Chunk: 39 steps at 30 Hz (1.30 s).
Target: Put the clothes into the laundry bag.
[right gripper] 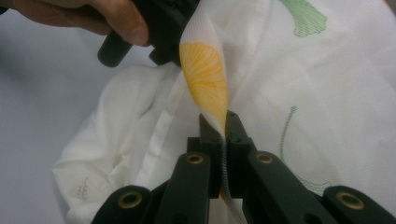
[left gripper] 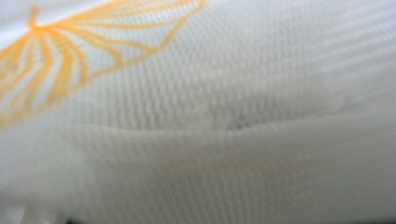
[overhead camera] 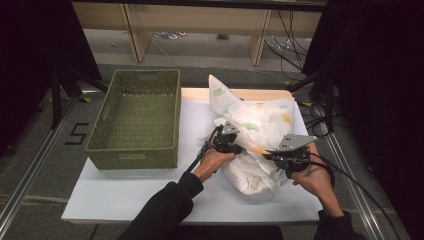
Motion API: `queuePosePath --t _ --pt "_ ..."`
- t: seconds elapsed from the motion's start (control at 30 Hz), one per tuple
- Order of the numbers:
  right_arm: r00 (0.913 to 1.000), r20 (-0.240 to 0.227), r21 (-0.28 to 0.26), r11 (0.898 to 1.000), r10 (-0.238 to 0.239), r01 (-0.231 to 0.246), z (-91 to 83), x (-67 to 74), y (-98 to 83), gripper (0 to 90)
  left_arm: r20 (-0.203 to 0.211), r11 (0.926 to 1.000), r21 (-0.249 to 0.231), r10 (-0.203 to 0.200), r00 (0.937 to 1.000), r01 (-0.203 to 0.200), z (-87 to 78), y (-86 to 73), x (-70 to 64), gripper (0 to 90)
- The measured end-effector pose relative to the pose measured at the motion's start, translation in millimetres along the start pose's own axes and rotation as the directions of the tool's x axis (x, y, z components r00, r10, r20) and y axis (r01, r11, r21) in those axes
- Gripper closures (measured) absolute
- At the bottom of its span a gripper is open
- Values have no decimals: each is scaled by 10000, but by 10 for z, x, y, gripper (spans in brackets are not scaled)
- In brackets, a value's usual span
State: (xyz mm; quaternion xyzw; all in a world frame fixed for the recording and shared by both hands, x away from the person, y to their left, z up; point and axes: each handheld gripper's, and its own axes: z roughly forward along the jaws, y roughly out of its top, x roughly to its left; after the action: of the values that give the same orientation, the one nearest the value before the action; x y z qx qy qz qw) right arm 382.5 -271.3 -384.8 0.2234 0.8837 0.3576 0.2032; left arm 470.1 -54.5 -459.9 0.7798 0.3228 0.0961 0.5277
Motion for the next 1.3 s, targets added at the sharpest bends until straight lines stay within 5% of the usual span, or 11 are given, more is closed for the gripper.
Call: queuePosePath --t 0.2,0.4,0.6,0.63,0.73,0.8,0.87,0.93,1.1,1.23,1.3 --pt "10000 -66 374 9993 3 0 95 19 -45 898 -555 9916 1111 -598 9967 657 -31 -100 191 430" --pt "9999 -38 417 9991 125 -123 114 -1 -67 898 -1217 9906 1345 -71 9925 235 -730 25 314 278" --pt "10000 -77 402 9992 47 -44 116 9 -45 898 -2806 9868 1580 104 9598 355 -779 57 514 338" --pt "9999 -101 404 9992 66 -62 114 9 -44 898 -2731 9759 2180 521 9606 90 -734 43 556 350" --pt "9999 -68 335 9994 73 -71 113 -4 -51 898 -3415 9646 2629 1109 9333 -185 -448 -18 571 346" --pt "9999 -93 347 9993 127 -124 111 -3 -57 898 -3812 9581 2828 684 9220 459 -304 -19 551 328" --pt "9999 -137 319 9995 79 -75 117 -10 -55 898 -3823 9595 2816 1166 9167 -47 -186 4 532 342" --pt "9999 -131 317 9995 2 2 113 -6 -58 898 -3957 9378 3471 1491 9062 -27 -93 7 611 397" --pt "9995 -256 509 9986 158 -145 121 9 -64 898 -2757 9283 3711 878 9572 218 -164 -107 650 869" --pt "9992 -361 614 9980 160 -138 185 21 -83 897 -1152 9336 3569 791 9902 -330 -617 -124 421 877" --pt "9989 -393 705 9973 249 -221 199 26 -88 897 -775 9403 3384 669 9947 -369 -740 -146 353 877"
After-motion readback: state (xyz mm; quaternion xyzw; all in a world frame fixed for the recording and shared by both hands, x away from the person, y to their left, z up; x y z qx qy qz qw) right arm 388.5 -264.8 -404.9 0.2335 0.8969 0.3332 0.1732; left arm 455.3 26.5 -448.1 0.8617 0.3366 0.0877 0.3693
